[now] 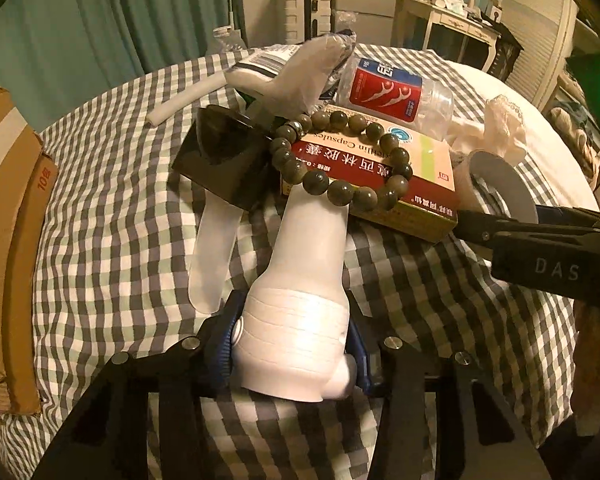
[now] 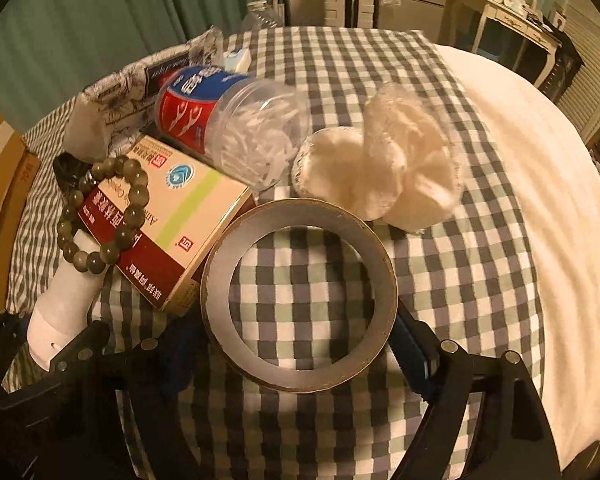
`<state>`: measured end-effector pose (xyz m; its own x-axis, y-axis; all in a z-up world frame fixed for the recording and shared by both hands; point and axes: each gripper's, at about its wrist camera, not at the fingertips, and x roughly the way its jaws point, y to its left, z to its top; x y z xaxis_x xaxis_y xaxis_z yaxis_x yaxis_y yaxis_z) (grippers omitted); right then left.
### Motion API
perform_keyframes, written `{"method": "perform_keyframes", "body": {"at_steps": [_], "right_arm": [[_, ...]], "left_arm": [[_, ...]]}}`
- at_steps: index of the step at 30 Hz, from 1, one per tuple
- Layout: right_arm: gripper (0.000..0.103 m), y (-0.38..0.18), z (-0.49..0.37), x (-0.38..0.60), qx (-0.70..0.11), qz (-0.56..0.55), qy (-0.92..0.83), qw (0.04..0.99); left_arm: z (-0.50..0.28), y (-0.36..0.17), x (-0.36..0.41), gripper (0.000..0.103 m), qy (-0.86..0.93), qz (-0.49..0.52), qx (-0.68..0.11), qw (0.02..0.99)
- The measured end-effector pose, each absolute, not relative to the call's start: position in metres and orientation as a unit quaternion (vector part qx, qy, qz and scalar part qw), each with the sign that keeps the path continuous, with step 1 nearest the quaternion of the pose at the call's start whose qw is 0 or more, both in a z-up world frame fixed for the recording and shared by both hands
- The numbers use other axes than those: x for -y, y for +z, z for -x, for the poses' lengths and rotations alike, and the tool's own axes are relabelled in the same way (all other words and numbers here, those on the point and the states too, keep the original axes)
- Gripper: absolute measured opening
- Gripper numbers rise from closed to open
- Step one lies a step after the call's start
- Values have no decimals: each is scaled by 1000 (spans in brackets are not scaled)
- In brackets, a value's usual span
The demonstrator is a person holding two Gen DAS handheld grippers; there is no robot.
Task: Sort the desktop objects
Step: 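Grasp the white spray bottle with the left gripper while the right grasps the tape roll, then lift the spray bottle and tape roll and carry them toward the cardboard box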
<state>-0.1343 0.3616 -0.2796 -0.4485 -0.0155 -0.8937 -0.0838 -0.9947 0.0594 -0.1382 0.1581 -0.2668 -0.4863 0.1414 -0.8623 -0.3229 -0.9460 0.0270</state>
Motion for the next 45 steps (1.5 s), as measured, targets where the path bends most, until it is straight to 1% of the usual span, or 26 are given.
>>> {"method": "perform_keyframes", "body": {"at_steps": [9, 21, 28, 33, 37, 45], "right_arm": [[82, -264, 119, -369, -69, 505, 860, 31], [82, -224, 97, -360, -82, 468, 879, 38], [82, -205, 82, -354, -75, 450, 889, 38], [82, -183, 77, -347, -69, 435, 897, 36], [82, -168, 74, -336, -49, 424, 904, 33], [82, -134, 74, -317, -47, 401, 915, 21]], "left_arm": [[132, -246, -151, 48, 870, 474, -84, 110], [125, -202, -136, 48, 889, 438, -78, 106], [118, -180, -123, 48, 902, 415, -68, 101], [115, -161, -112, 48, 912, 395, -64, 95], [115, -148, -101, 48, 918, 385, -55, 85], [113, -117, -76, 48, 929, 359, -50, 71]]}}
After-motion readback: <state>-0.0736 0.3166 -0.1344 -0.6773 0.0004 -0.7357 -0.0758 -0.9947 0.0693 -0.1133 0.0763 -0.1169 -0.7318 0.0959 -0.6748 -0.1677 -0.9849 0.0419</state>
